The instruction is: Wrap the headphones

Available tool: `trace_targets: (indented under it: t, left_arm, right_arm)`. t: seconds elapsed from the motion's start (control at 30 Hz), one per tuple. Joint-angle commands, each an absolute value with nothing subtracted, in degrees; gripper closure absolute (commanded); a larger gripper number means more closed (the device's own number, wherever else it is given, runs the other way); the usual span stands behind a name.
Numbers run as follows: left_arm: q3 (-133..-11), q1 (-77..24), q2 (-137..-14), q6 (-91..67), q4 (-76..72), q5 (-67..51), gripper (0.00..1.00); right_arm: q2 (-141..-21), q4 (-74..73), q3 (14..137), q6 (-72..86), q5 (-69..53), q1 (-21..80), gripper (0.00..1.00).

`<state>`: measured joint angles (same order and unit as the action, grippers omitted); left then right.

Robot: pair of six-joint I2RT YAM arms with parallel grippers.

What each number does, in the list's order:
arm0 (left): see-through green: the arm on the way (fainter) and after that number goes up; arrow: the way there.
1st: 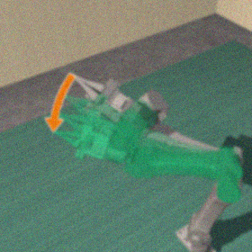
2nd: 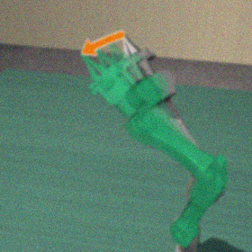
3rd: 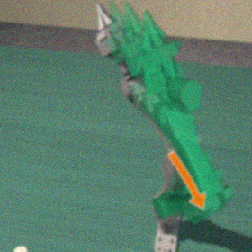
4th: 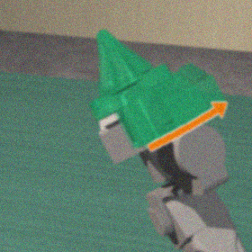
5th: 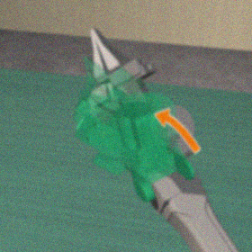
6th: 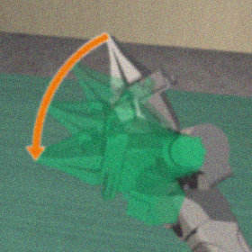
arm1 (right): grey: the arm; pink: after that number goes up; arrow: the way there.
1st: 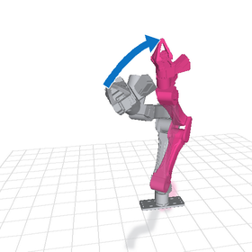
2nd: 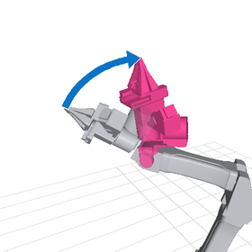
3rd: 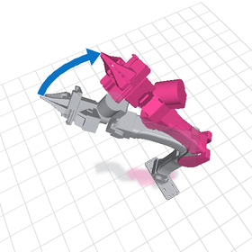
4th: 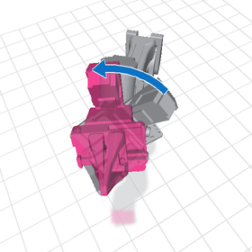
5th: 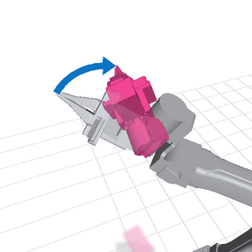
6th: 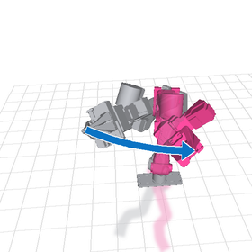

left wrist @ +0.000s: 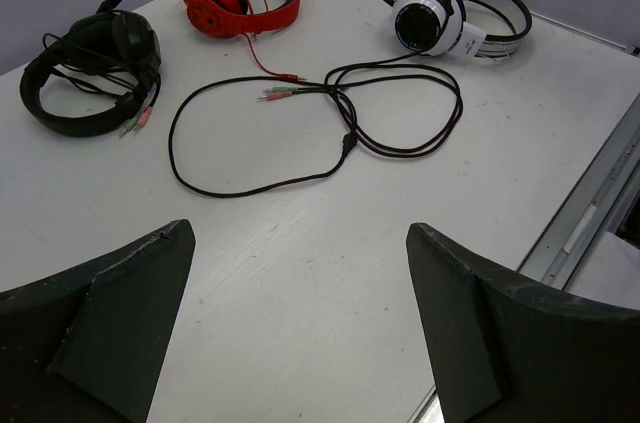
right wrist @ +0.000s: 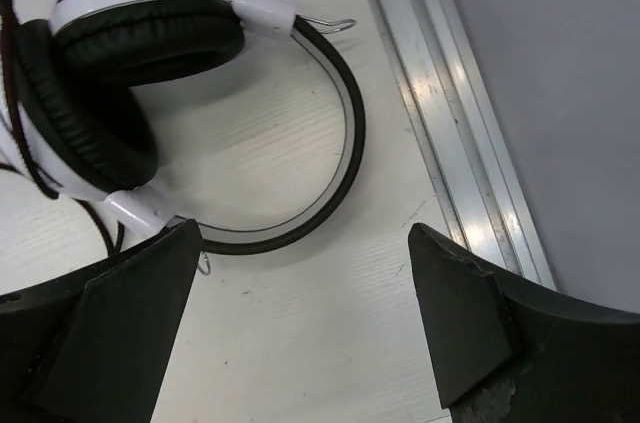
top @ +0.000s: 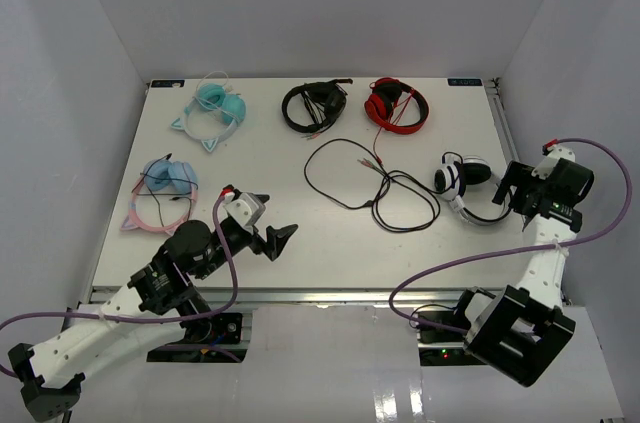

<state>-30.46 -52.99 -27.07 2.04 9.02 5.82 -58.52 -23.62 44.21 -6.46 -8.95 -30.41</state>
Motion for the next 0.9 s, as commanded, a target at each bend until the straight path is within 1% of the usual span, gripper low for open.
trace_targets:
  t: [0.0, 0.27, 0.57, 0.63, 0.77, 0.87]
  left_arm:
    - [-31.7, -53.1, -26.2, 1.5, 9.1, 4.0, 0.02]
    - [-31.6, -53.1, -25.7, 1.5, 9.1, 4.1, 0.02]
    - [-31.6, -53.1, -26.3, 1.6, 9.1, 4.0, 0.02]
    - [-31.6, -53.1, -26.3, 1.6, 9.1, 4.1, 0.02]
    - [-31.6, -53.1, -26.0, 1.6, 9.1, 4.4, 0.02]
    - [-31.6, -53.1, -26.2, 1.6, 9.1, 4.2, 0.02]
  right_arm:
    - [-59.2, -19.0, 44.0, -3.5, -2.5, -30.6, 0.10]
    - [-67.3, -17.8, 44.4, -0.9, -4.6, -30.7, 0.10]
    - [-70.8, -13.9, 44.0, -3.6, -8.1, -30.6, 0.10]
    - [-73.6, -13.8, 45.1, -2.2, -7.7, -30.6, 0.08]
    - [-80.1, -13.8, 46.1, -1.4, -6.4, -30.6, 0.00]
    - [-81.7, -12.6, 45.2, -1.8, -5.9, -30.2, 0.06]
